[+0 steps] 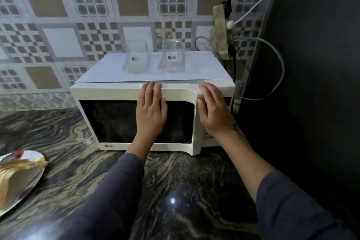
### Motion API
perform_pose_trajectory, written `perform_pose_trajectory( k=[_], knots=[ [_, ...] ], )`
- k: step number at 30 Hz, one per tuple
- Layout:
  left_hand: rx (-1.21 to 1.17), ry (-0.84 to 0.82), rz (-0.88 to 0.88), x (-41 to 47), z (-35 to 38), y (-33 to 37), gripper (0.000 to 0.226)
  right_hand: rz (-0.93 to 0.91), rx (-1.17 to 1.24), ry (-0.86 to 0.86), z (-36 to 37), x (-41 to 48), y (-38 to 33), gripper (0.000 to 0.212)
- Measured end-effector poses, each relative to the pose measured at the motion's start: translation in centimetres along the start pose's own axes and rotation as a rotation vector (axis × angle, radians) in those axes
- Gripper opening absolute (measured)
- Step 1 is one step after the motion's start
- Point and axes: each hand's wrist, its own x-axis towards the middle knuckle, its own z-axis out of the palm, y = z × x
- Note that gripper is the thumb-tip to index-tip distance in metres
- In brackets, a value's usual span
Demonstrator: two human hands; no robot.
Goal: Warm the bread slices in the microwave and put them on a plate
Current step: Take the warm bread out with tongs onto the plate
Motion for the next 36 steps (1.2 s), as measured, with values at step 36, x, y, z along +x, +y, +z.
perform_pose_trajectory(
  k=[36],
  knots=[
    [-0.532, -0.475, -0.575, -5.7, 2.6, 10.9, 0.044, 0.078, -0.207, -0.229, -1.2, 2.6, 3.1, 0.094]
  ],
)
